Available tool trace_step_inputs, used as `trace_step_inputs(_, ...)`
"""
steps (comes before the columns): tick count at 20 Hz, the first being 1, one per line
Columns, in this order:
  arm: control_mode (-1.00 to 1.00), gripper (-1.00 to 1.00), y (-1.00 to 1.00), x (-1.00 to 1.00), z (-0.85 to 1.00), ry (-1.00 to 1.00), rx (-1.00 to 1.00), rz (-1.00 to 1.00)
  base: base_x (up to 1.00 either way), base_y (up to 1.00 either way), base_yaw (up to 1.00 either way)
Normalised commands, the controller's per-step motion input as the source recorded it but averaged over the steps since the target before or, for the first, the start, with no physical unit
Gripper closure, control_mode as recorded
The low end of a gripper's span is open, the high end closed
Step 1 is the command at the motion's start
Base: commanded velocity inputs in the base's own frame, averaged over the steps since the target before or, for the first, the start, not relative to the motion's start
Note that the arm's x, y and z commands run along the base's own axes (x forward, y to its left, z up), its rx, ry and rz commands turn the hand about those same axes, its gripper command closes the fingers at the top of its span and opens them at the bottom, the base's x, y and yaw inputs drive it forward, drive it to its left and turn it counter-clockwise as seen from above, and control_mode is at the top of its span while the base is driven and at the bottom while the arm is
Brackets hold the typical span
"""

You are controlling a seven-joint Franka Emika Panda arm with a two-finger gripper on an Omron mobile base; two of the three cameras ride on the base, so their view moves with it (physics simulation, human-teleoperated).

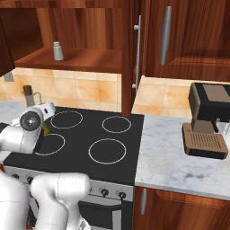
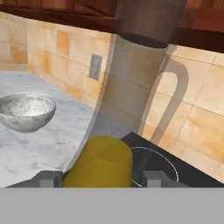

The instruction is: Retrieve the bottle and the shaker from the cabinet and place them next to the mixing bowl on the counter. Then add garlic from the fridge to the mixing bowl.

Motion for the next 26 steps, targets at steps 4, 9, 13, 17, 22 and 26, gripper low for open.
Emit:
trace_step_inputs(4,-1.00,1.00,0.81,0.62,-0.49,0.01,0.00,0.09,0.00,0.00,0.00)
trace_step_inputs(9,-1.00,1.00,0.64,0.72,-0.37,0.00,0.00,0.02,0.00,0.00,0.00)
trace_step_inputs(13,-1.00,1.00,0.57,0.64,-0.32,0.00,0.00,0.10,0.00,0.00,0.00)
trace_step_inputs(17,-1.00,1.00,0.44,0.74,-0.35,0.00,0.00,0.16,0.00,0.00,0.00)
trace_step_inputs(22,-1.00,1.00,0.35,0.48,-0.49,0.00,0.02,0.22,0.00,0.00,0.00)
trace_step_inputs(26,-1.00,1.00,0.48,0.37,-0.45,-0.01,0.00,0.21,0.00,0.00,0.00)
